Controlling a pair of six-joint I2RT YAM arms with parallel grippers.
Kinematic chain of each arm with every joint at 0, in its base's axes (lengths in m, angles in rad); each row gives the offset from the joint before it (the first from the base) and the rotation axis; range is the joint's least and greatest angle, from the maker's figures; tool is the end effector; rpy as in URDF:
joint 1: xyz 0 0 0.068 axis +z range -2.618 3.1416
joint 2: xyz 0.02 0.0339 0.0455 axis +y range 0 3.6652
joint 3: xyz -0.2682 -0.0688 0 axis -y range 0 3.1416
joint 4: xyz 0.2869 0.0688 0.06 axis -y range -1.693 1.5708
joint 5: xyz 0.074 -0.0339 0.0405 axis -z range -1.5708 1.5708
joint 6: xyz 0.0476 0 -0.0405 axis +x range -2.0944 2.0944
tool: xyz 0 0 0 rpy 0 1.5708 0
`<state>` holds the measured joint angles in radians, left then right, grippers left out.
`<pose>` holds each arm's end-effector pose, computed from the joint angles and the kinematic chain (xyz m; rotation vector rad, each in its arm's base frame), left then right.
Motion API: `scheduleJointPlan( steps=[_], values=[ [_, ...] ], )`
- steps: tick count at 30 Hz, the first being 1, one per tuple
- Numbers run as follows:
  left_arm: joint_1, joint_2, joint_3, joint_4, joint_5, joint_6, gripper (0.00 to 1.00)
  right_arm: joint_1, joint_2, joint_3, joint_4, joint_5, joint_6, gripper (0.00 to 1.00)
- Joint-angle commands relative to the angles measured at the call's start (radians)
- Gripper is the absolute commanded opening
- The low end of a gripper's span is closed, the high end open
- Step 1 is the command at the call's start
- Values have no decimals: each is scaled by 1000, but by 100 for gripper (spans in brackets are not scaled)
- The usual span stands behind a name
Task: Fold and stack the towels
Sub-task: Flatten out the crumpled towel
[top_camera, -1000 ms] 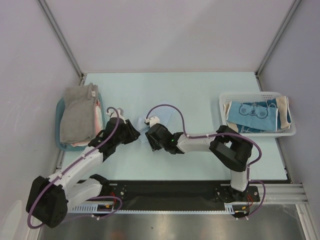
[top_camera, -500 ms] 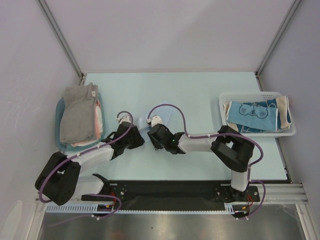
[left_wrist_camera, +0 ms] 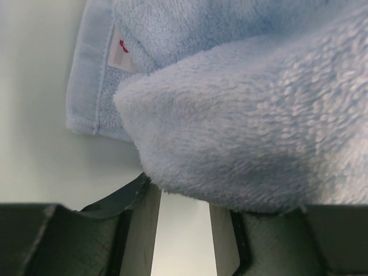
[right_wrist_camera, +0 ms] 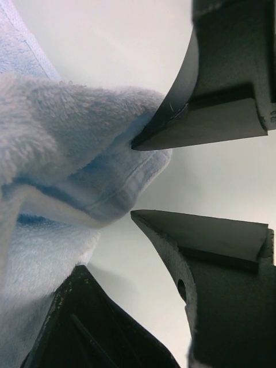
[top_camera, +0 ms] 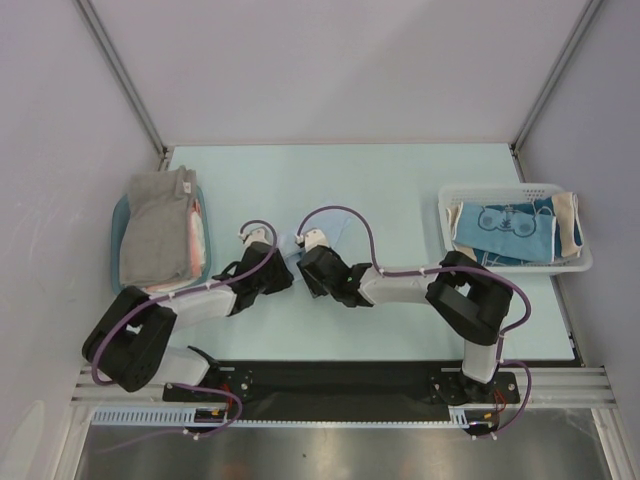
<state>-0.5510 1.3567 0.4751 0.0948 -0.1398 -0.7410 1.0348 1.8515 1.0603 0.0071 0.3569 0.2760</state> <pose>0.2397 -0.1395 0.1065 -0.2963 2.3785 -0.4623 0.2301 0.3549 0.1256 -0.6921 2.2007 0.2529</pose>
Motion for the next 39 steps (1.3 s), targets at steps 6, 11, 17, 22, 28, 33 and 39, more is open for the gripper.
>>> scheduleJointPlan(
  steps=[6, 11, 17, 22, 28, 33, 39],
  values=[
    [-13, 36, 25, 29, -24, 6, 33, -13, 17, -10, 8, 2, 2, 51],
    [-13, 19, 23, 19, -24, 12, 16, -13, 25, -19, 10, -3, 6, 52],
    [-13, -50, 37, -29, -4, 18, 0, -19, 26, -19, 1, 2, 14, 38],
    [-15, -171, 95, -124, 9, 54, 0, -54, -26, -11, -61, 20, 17, 13],
    [-13, -307, 274, -300, 55, 147, 0, -107, -221, 4, -165, 48, -1, 0],
    [-13, -367, 427, -437, 63, 212, 0, -134, -380, 66, -262, 83, -43, 0],
    [-13, -372, 640, -563, 82, 287, 0, -186, -524, 177, -343, 103, -90, 0]
  ],
)
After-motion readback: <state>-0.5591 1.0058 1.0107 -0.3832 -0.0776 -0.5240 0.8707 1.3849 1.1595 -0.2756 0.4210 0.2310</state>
